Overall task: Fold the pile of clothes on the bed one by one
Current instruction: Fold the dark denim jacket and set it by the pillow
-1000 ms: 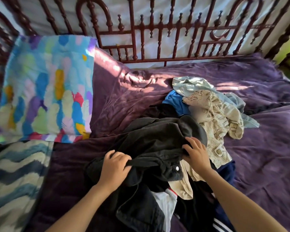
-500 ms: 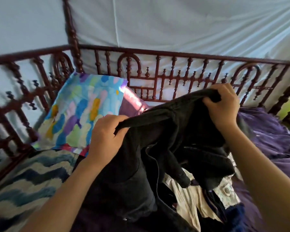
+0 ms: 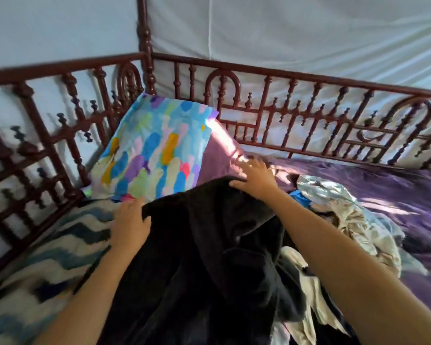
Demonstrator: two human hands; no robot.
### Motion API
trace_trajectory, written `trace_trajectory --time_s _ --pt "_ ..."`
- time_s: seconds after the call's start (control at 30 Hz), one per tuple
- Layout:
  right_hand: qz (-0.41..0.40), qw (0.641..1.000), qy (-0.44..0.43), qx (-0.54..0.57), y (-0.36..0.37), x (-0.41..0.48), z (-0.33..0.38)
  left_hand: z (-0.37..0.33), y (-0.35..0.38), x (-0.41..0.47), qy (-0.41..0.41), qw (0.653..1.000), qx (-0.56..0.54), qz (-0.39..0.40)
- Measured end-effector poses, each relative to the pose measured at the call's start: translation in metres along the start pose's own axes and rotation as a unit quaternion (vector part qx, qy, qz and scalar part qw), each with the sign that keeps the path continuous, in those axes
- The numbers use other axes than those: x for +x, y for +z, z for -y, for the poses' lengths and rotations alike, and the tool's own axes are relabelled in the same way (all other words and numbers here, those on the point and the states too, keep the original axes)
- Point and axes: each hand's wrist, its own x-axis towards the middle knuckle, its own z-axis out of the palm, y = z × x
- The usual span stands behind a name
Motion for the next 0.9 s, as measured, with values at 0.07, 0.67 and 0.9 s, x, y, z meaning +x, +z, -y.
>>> trace_trajectory --time_s 0.07,0.67,0.9 --pt "0.057 0.998 0.032 0.019 0.047 -0.019 -0.013 0.010 0.029 -0.021 0.021 0.998 0.024 0.060" --pt "0.261 0.964 0.058 0.017 0.231 -0.233 -0.032 -0.036 0.182 -0.082 0.044 0.886 0.073 0.456" --pt "0.241 0.969 0.020 -0.044 0.250 -0.210 -0.033 -0.029 0.190 -0.065 0.073 0.882 0.090 0.457"
